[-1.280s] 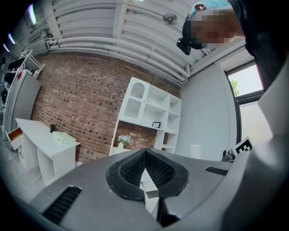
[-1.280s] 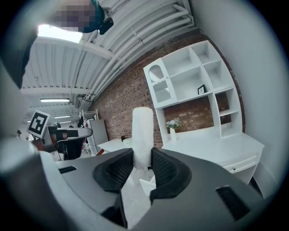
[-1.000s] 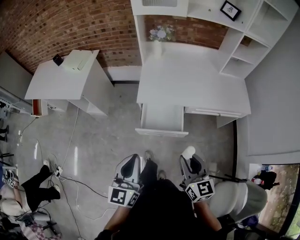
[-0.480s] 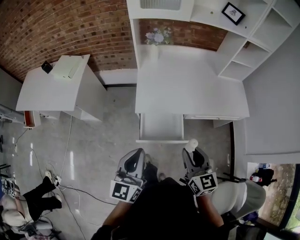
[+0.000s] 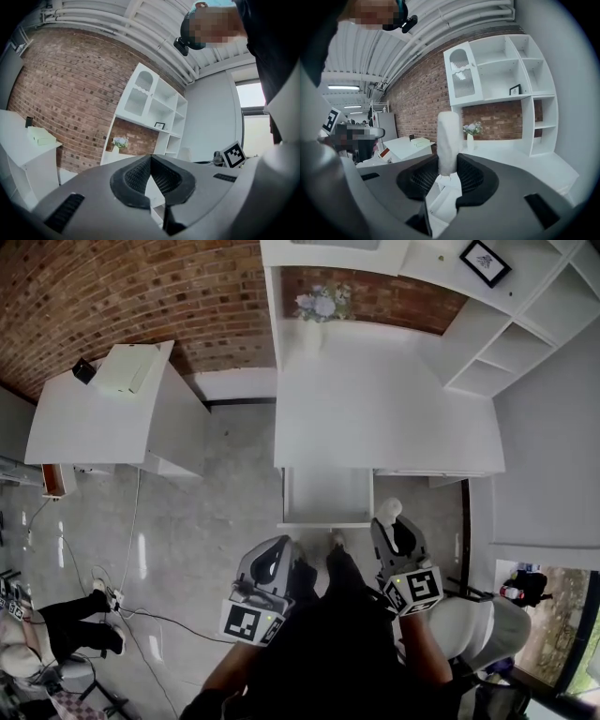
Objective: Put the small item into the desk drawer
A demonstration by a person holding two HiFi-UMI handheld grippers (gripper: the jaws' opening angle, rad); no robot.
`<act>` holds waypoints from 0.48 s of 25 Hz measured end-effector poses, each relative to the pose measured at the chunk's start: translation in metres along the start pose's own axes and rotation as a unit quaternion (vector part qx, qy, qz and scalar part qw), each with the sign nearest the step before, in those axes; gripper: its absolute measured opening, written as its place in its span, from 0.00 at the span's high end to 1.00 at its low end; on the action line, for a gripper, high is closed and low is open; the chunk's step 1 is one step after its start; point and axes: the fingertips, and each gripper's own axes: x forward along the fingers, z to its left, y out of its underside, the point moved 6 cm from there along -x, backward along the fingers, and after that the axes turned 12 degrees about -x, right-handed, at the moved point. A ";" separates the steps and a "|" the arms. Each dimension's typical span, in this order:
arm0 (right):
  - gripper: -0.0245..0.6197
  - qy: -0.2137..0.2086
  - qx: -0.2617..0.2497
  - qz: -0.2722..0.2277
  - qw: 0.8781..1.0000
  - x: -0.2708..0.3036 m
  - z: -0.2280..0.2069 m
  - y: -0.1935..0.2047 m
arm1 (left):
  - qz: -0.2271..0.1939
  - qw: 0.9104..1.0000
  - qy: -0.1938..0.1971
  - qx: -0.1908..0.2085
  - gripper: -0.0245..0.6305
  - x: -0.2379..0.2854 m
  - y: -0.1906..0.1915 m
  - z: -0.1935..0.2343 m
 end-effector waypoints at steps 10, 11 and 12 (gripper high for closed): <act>0.75 -0.066 -0.029 0.046 0.996 0.054 -0.044 0.034 | -0.017 0.999 -0.032 0.002 0.94 0.037 -0.001 -0.010; 0.75 -0.073 -0.033 0.051 0.995 0.061 -0.048 0.037 | -0.021 0.999 -0.032 0.004 0.94 0.042 -0.003 -0.011; 0.75 -0.081 -0.039 0.057 0.994 0.067 -0.053 0.041 | -0.023 0.999 -0.034 0.006 0.94 0.047 -0.004 -0.011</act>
